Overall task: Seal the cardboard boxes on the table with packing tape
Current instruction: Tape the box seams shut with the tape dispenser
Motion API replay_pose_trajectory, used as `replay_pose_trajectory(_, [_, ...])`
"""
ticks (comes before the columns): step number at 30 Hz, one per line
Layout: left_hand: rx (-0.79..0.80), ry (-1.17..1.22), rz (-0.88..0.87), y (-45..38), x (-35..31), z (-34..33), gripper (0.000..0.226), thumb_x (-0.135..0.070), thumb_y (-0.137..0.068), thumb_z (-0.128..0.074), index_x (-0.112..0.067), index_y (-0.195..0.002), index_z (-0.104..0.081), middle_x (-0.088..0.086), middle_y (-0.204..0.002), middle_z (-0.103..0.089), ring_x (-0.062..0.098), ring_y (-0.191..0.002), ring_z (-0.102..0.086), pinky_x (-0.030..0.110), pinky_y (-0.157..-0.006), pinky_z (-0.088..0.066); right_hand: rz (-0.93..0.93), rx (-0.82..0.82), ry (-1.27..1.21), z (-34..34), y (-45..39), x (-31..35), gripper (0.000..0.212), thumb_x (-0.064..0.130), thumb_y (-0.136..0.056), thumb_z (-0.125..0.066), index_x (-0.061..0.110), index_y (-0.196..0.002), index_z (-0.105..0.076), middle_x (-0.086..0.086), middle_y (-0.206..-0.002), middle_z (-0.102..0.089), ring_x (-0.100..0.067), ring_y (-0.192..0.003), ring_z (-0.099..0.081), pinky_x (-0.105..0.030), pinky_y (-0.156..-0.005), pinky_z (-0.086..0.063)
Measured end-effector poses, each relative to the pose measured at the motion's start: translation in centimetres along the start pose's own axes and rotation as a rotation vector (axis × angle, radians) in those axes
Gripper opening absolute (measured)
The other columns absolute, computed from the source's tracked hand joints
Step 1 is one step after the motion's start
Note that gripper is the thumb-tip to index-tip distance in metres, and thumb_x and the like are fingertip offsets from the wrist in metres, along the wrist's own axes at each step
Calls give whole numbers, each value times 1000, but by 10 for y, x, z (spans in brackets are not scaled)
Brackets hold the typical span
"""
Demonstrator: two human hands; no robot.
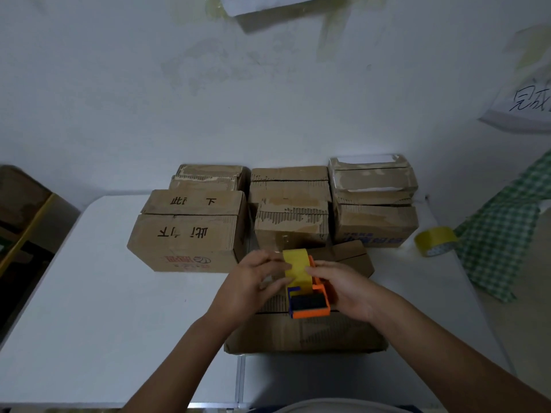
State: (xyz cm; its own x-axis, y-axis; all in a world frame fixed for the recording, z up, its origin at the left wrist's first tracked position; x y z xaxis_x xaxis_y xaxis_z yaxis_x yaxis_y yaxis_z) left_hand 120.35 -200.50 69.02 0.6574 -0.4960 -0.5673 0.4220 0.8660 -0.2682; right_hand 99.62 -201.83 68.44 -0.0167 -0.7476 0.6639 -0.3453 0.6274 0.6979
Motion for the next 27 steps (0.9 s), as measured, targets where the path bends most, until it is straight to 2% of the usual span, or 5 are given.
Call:
replay_pose_trajectory(4, [-11,-100,-99,-4,-3,0,17,-21,-86,-74,-11,-98,-71,2,-98,-63,11,-90,-57,11,-77,-40,31,-26,-3,-6,0,0,33,26,-91,-62,20,-124,-60,-11,-113,-68,-27,-102,-66,-40,-76,-54])
replay_pose_trajectory(9, [-17,-152,-149,-10,-1,-1,7,-13,-85,-75,-11,-88,-69,2,-90,-63,11,-81,-58,17,-69,-45,69,-67,10,-10,1,2,39,26,-92,-61,22,-131,-55,-11,-121,-62,-29,-111,-60,-48,-95,-49])
replay_pose_trajectory(18, [44,-23,-62,-14,1,3,11,-15,-86,-75,-9,-93,-69,3,-92,-63,11,-75,-61,29,-64,-55,129,-71,114,-14,1,4,42,28,-94,-58,25,-135,-50,-6,-122,-61,-24,-111,-59,-38,-87,-48])
replay_pose_trajectory(23, [111,-16,-22,-16,1,5,4,-13,-90,-69,-9,-91,-69,1,-90,-61,12,-75,-58,31,-67,-52,138,-95,165,-14,-4,1,42,29,-94,-59,27,-135,-51,-5,-124,-61,-23,-113,-58,-48,-103,-43])
replay_pose_trajectory(27, [173,-45,-21,-16,1,4,5,-16,-94,-63,-12,-95,-64,0,-96,-56,12,-80,-54,30,-70,-50,130,-95,170,-14,-6,-2,40,30,-93,-60,26,-133,-52,-5,-120,-62,-24,-110,-59,-47,-99,-46])
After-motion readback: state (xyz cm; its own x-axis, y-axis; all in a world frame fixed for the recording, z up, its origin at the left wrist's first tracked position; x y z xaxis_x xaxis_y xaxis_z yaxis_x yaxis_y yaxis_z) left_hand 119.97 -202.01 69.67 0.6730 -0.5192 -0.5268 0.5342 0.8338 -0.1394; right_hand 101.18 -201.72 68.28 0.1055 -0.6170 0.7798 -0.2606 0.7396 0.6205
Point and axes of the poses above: each hand's wrist, its own y-axis away from the middle knuckle, its own z-axis out of the back of the hand, x = y × z, the point moved 1 cm from there along -y, towards the middle knuckle
